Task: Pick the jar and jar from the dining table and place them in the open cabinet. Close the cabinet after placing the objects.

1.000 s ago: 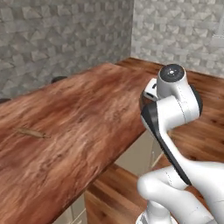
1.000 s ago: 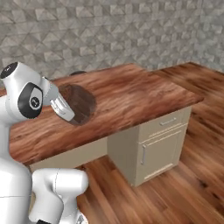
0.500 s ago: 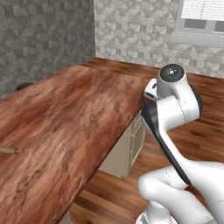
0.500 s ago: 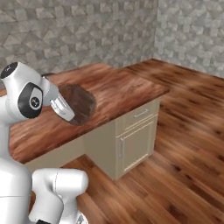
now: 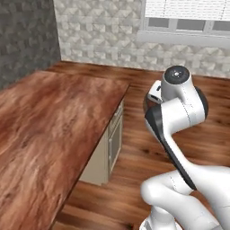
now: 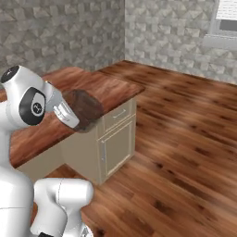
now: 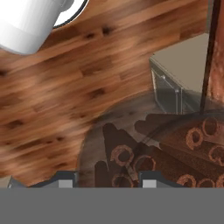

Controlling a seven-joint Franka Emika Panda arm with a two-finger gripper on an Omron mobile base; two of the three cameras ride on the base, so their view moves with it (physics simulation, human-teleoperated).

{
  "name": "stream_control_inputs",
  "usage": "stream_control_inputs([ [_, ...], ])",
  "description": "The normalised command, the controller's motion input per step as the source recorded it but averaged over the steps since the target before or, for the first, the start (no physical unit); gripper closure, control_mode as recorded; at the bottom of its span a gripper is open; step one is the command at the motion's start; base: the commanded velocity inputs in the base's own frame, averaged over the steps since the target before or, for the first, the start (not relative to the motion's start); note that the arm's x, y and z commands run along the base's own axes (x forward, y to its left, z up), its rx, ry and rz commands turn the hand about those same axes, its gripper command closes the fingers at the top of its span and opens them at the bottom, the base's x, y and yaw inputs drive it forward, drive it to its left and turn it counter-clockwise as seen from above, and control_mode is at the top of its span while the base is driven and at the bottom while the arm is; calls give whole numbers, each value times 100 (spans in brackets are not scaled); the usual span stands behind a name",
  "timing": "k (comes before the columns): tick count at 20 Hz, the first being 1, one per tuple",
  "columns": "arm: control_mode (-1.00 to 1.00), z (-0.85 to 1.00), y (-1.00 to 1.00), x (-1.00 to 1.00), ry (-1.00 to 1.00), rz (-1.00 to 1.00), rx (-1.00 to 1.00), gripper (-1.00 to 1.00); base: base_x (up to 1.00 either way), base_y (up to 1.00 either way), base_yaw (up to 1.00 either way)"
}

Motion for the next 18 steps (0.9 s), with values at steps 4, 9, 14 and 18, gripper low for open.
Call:
stream_control_inputs([
  [4,100,0,0,0,0,0,0,100,3,-44,-32],
  [9,100,0,0,0,0,0,0,100,16,-51,-30],
  [14,100,0,0,0,0,0,0,100,39,-73,-31],
  [18,100,0,0,0,0,0,0,100,52,-73,-29],
])
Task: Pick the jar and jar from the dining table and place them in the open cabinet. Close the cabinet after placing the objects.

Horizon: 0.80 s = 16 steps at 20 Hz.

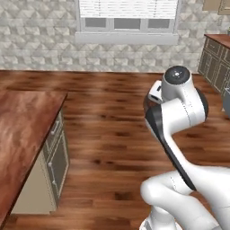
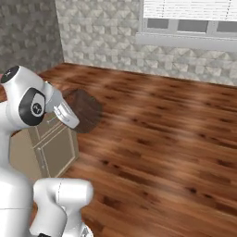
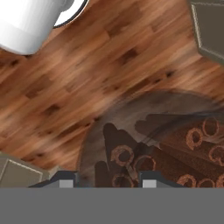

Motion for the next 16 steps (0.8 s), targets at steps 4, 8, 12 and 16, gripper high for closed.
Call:
stream_control_inputs([
  [4,100,0,0,0,0,0,0,100,59,-72,-26],
  [8,100,0,0,0,0,0,0,100,72,-65,-25],
  [12,100,0,0,0,0,0,0,100,85,-58,-24],
  [16,100,0,0,0,0,0,0,100,92,-55,-23],
])
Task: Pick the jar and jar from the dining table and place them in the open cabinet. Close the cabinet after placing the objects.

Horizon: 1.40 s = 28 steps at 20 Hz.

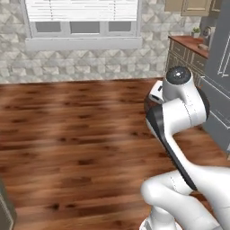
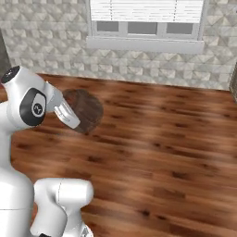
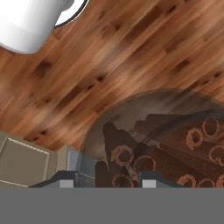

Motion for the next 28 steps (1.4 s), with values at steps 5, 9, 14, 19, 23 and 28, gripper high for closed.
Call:
stream_control_inputs([
  [5,100,0,0,0,0,0,0,100,92,-52,-22],
  [9,100,0,0,0,0,0,0,100,91,-46,-23],
  [14,100,0,0,0,0,0,0,100,92,-30,-26],
  [19,100,0,0,0,0,0,0,100,95,-22,-28],
  [23,100,0,0,0,0,0,0,100,100,-7,-31],
  [28,100,0,0,0,0,0,0,100,100,-4,-31],
])
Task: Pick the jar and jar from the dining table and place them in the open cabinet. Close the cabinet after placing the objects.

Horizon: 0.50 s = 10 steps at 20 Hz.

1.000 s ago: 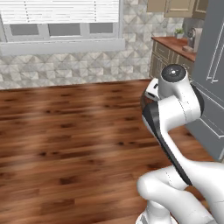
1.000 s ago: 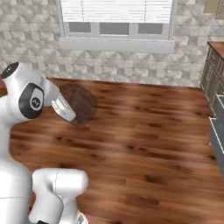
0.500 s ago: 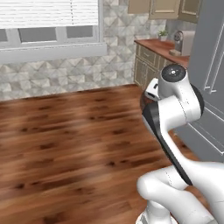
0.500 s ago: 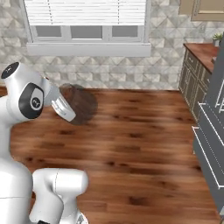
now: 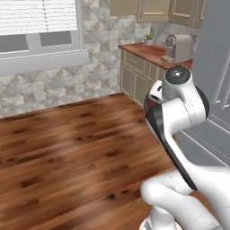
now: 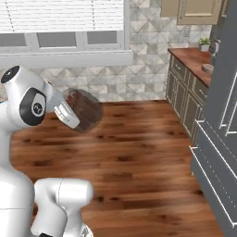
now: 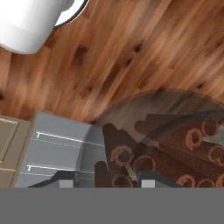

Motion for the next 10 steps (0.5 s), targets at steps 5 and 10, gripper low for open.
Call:
stream_control_inputs([
  [5,100,0,0,0,0,0,0,100,100,0,-30],
  [10,100,0,0,0,0,0,0,100,100,0,-31],
])
